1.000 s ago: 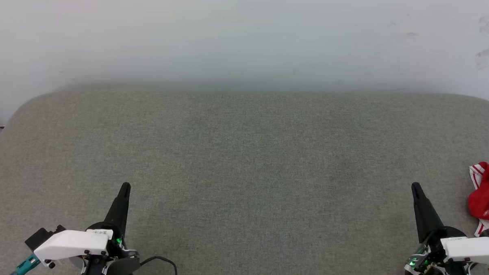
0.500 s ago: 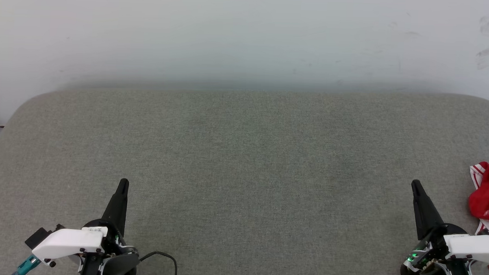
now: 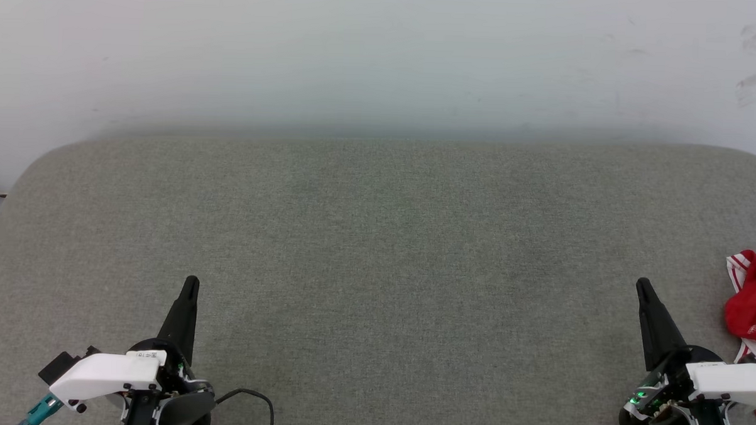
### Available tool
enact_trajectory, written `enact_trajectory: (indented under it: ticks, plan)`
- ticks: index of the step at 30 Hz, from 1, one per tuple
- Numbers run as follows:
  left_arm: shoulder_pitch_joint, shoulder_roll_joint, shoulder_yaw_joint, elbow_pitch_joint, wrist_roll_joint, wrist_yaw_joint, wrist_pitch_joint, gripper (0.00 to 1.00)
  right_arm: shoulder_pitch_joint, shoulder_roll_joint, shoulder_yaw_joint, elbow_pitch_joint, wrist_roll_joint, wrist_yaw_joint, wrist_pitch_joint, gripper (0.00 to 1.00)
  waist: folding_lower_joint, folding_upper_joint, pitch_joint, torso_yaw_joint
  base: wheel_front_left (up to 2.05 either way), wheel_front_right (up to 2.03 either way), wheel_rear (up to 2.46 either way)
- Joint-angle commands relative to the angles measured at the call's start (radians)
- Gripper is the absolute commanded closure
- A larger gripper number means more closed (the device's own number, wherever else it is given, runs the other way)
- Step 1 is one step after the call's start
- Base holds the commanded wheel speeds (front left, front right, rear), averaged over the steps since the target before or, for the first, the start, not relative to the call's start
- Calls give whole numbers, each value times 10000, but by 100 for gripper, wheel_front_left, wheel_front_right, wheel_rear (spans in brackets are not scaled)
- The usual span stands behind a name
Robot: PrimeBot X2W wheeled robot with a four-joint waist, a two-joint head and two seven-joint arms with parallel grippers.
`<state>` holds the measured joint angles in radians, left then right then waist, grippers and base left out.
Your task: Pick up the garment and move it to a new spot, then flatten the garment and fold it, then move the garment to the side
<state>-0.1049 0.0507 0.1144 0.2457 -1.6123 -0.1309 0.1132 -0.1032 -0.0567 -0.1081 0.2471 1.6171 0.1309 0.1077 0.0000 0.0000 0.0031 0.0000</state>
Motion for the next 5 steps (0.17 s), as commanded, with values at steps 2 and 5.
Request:
enact_trajectory:
  ticks: [2,5]
  plan:
    - [-84,-24,29,4,-9,-24,53,100,-117,48,-20,11,-8,-3,37,100,0,0,0,0,0,0,0]
    - [-84,-24,29,4,-9,-24,52,100,-118,49,-23,11,-11,-3,39,100,0,0,0,0,0,0,0]
